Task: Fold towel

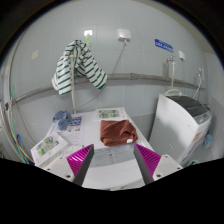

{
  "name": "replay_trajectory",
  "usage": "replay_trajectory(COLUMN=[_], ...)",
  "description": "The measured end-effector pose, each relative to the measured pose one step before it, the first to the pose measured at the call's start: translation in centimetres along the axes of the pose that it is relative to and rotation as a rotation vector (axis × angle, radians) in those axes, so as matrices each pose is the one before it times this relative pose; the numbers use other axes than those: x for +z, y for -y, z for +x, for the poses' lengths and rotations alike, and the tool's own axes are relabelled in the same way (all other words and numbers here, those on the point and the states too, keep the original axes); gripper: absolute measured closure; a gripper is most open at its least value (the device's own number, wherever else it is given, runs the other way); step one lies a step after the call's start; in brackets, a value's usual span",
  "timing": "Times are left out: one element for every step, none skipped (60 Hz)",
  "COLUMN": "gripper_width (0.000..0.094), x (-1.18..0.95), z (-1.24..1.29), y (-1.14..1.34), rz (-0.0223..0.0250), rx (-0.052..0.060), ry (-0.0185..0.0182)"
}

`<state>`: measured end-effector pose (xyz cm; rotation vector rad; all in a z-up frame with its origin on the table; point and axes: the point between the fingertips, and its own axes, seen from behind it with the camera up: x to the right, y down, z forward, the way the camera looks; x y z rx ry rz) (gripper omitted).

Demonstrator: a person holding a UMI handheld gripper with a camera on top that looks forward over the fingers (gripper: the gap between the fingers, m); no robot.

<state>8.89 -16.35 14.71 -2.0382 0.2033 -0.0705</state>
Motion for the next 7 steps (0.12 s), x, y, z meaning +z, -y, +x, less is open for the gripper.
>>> replay_trajectory(gripper_width=[0.0094, 0.0096, 0.0097, 0.0099, 0.0099, 0.0096, 0.0095], x=[-0.8, -0.767, -0.528, -0.61, -0.576, -0.568, -0.522], z=[-0.281, -0.252, -0.279, -0.204, -0.176, -0.109, -0.067], y=[-0.103, -0.1, -0.036, -0.071, -0.055, -0.028, -0.027], rz=[-0.00041, -0.00065, -0.00018, 0.00104, 0.00157, 0.00272, 0.00293], rx=[-0.0043, -0.0043, -0.0049, -0.0047, -0.0043, -0.0042, -0.0034], ry=[0.00349, 0.0039, 0.00251, 0.00354, 0.00324, 0.00259, 0.00139])
